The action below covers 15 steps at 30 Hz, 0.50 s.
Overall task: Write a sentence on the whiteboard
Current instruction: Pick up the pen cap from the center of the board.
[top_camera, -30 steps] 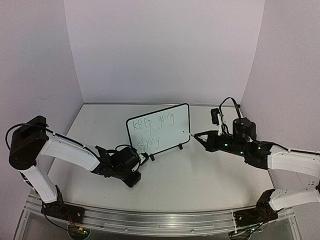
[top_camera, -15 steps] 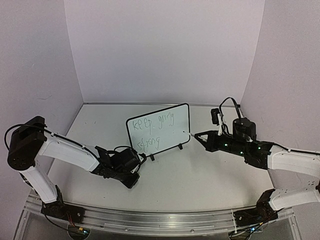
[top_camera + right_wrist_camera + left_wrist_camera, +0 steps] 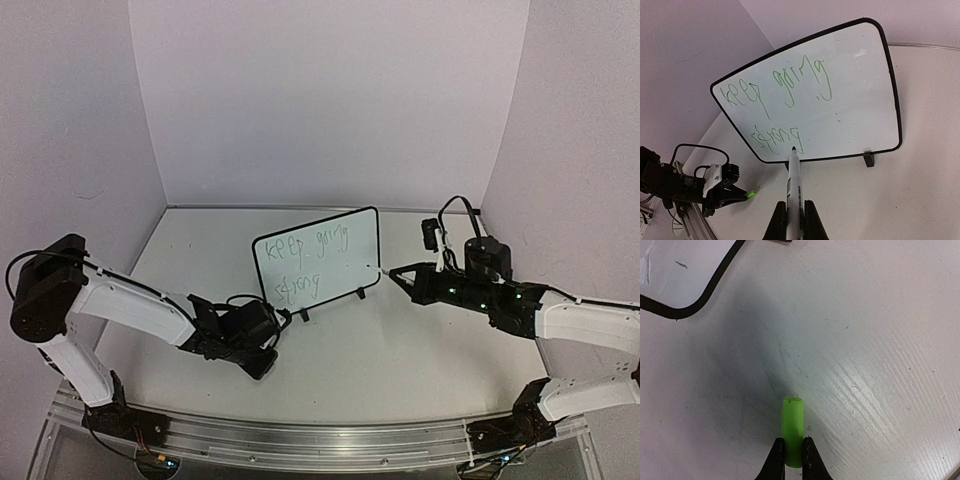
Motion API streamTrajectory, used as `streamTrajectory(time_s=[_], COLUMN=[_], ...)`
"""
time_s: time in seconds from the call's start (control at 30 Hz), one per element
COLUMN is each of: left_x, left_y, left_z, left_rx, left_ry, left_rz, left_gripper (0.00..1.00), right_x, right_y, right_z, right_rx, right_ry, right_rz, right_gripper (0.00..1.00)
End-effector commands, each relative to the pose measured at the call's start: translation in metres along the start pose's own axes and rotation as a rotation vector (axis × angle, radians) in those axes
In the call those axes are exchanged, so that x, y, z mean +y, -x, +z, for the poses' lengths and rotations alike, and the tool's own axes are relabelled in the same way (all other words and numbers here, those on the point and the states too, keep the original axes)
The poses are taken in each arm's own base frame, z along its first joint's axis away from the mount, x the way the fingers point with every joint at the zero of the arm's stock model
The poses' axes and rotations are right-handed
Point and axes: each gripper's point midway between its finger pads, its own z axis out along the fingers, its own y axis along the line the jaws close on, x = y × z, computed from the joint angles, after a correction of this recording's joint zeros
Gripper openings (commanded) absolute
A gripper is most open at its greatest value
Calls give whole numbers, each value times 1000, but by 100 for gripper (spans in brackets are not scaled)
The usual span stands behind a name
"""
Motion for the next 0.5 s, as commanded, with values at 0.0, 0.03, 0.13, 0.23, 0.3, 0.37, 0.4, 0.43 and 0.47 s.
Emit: streamTrajectory(time_s=[0.0, 0.03, 0.13, 0.23, 0.3, 0.37, 0.4, 0.43, 0.47], left_x=[5, 3, -8, -24, -35, -47, -52, -56, -59], left_y=[-10, -5, 10, 22, 29, 34, 38, 42, 46], left_z=[-15, -19, -35, -51, -64, -77, -84, -90, -97], left_rx=[3, -19, -94, -158, -195, -219, -233, -245, -258], left_ry=[-3, -19, -95, -202, -271, -347, -373, -394, -412], left_rz=[0, 0, 13, 47, 82, 118, 138, 154, 173], left_gripper=[0, 0, 0, 0, 0, 0, 0, 0, 0], right_x=[7, 9, 20, 37, 51, 66, 72, 81, 87], right_y=[7, 6, -3, -12, -20, -25, -28, -32, -36], right_z=[-1, 1, 8, 14, 15, 14, 12, 10, 8], right_rx=[6, 19, 94, 178, 240, 297, 332, 372, 417], right_ry=[9, 20, 82, 184, 267, 349, 386, 435, 479], right_rz=[23, 28, 40, 48, 57, 62, 69, 78, 94], right_gripper=[0, 0, 0, 0, 0, 0, 0, 0, 0])
